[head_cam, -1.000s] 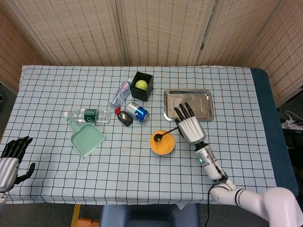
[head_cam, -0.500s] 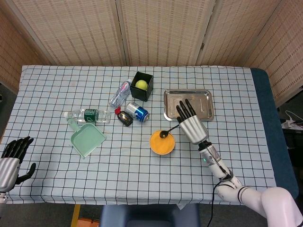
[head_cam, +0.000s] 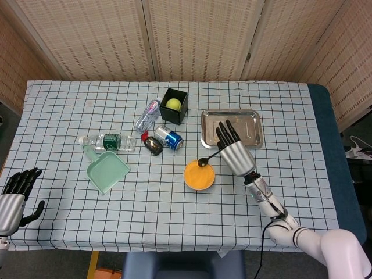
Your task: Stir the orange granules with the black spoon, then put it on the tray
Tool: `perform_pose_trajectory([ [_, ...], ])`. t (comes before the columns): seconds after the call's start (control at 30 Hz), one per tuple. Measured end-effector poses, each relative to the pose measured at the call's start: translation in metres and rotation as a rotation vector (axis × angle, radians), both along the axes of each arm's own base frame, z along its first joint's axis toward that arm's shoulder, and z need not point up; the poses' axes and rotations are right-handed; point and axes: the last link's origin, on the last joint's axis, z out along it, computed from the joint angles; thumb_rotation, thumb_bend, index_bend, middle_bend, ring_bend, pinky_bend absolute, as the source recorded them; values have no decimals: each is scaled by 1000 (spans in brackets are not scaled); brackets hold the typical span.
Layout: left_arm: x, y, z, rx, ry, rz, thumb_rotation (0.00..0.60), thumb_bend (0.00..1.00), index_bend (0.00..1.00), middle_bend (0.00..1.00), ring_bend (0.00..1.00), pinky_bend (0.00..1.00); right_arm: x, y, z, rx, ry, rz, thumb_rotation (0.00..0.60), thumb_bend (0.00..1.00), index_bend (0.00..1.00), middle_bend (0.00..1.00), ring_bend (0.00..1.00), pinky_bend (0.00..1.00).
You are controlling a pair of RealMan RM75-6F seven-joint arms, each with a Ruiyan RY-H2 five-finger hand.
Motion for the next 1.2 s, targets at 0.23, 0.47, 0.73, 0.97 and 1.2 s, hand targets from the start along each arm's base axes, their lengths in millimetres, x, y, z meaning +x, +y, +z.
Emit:
perform_pose_trajectory([
  [0.23, -1, 0, 0, 0, 0, 1, 600, 450, 0, 13, 0, 50, 4, 1, -9, -10, 56, 46, 600, 340, 820, 197, 0, 51],
  [0.47, 0, 0, 1, 4, -2, -2, 600, 451, 0, 14, 0, 51, 8, 6, -16, 4, 92, 88, 600, 340, 827, 199, 0, 52],
  [0.73, 0, -1, 2, 2, -6, -6, 600, 449, 0, 14, 0, 50, 12, 16, -18, 14, 137, 155, 600, 340, 834, 200, 0, 57],
  [0.97, 1, -2, 3, 4, -9, -10, 600, 450, 0, 14, 0, 51, 14, 29, -19, 31, 164, 207, 600, 340, 836, 200, 0, 57],
  [1.2, 2, -3, 3, 5, -10, -13, 600, 449, 0, 14, 0, 51, 15, 40, -19, 57, 155, 232, 600, 340, 840, 200, 0, 57],
])
